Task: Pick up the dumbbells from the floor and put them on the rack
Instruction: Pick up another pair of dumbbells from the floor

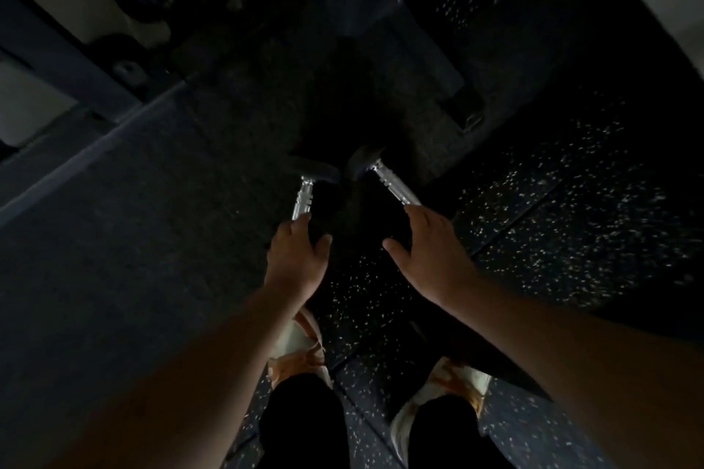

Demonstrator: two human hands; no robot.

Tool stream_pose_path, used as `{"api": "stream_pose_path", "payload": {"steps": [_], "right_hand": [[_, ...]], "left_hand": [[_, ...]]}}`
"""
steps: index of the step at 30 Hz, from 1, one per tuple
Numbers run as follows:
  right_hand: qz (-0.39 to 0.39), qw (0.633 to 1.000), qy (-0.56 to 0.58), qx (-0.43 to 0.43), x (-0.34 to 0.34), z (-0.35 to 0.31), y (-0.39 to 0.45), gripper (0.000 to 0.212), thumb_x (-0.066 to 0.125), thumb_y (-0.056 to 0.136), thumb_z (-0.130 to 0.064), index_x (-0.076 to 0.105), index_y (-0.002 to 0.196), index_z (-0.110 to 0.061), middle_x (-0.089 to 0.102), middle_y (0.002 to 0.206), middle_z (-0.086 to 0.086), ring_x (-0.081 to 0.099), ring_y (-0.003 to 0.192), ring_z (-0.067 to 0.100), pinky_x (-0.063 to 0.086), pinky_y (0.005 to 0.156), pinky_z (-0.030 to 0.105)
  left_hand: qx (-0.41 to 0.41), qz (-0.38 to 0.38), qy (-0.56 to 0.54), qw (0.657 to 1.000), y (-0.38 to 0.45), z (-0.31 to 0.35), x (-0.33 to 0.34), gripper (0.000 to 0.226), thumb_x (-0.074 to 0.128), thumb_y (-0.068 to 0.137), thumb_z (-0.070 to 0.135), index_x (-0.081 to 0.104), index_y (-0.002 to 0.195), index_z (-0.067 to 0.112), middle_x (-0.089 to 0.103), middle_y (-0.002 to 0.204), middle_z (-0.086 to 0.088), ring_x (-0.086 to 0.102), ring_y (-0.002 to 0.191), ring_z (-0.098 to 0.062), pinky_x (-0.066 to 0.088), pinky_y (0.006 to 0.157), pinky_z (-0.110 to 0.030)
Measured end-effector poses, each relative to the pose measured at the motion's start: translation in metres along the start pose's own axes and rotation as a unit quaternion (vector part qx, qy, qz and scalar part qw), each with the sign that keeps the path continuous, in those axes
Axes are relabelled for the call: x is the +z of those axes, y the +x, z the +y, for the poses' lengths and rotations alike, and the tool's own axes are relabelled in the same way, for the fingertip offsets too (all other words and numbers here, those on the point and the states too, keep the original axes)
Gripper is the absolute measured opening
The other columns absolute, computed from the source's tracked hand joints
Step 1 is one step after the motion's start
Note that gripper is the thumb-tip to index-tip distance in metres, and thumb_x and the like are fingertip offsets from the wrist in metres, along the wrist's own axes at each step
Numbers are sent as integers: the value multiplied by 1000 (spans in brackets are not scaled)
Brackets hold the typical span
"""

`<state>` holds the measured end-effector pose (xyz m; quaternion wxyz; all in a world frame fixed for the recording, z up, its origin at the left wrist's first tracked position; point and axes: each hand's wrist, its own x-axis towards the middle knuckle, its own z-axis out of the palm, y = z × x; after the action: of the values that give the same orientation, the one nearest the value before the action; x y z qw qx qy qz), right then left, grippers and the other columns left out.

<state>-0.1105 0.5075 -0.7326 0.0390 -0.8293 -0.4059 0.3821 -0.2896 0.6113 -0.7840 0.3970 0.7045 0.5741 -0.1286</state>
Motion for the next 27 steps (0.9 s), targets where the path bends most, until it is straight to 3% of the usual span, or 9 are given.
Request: {"api": "stream_pose_path", "payload": {"steps": [4,7,9,12,16,23,27], "right_hand": [[0,999,-32,18,40,32,74,72,55,94,-45,31,148,-4,39,148,20,34,135,35,33,110,43],[-13,998,-45,42,48,44,116,73,55,93,-48,29,150,-10,42,144,22,40,131,38,39,106,44],[-33,997,-51,55,54,49,142,75,55,92,-51,25,152,-14,46,141,24,47,126,41,43,100,44],[-58,995,-20,80,61,49,170,73,58,92,-48,27,149,-15,55,132,25,54,119,41,45,91,39],[-32,997,11,63,67,50,183,52,58,94,-40,42,133,-10,65,112,21,62,104,41,44,77,36],[-27,996,54,72,70,49,179,48,64,92,-32,44,131,-12,66,110,24,63,101,41,45,76,34],[-19,991,96,96,74,53,155,46,65,92,-29,46,131,-13,66,110,20,63,101,37,42,72,30]], "left_hand": [[-20,39,1,999,67,-33,46,76,56,91,47,25,151,13,39,144,-26,42,129,-42,38,105,-52],[-25,38,29,999,95,-41,64,79,42,93,59,5,154,25,36,146,-23,46,124,-44,42,93,-54],[-41,26,-1,999,111,-42,74,74,34,95,59,-3,153,30,37,144,-24,52,115,-46,41,81,-48],[-79,38,-54,995,125,-41,79,63,31,99,49,3,154,31,40,141,-26,56,107,-47,38,74,-42],[-68,51,-56,995,124,-41,79,60,30,100,46,6,154,31,45,133,-28,59,98,-42,36,71,-41],[-78,45,-70,993,127,-44,77,59,27,99,49,5,152,36,46,132,-25,58,95,-36,34,72,-38],[-78,51,-66,993,127,-42,79,60,28,99,49,5,153,35,48,130,-27,48,76,-26,33,67,-37]]}}
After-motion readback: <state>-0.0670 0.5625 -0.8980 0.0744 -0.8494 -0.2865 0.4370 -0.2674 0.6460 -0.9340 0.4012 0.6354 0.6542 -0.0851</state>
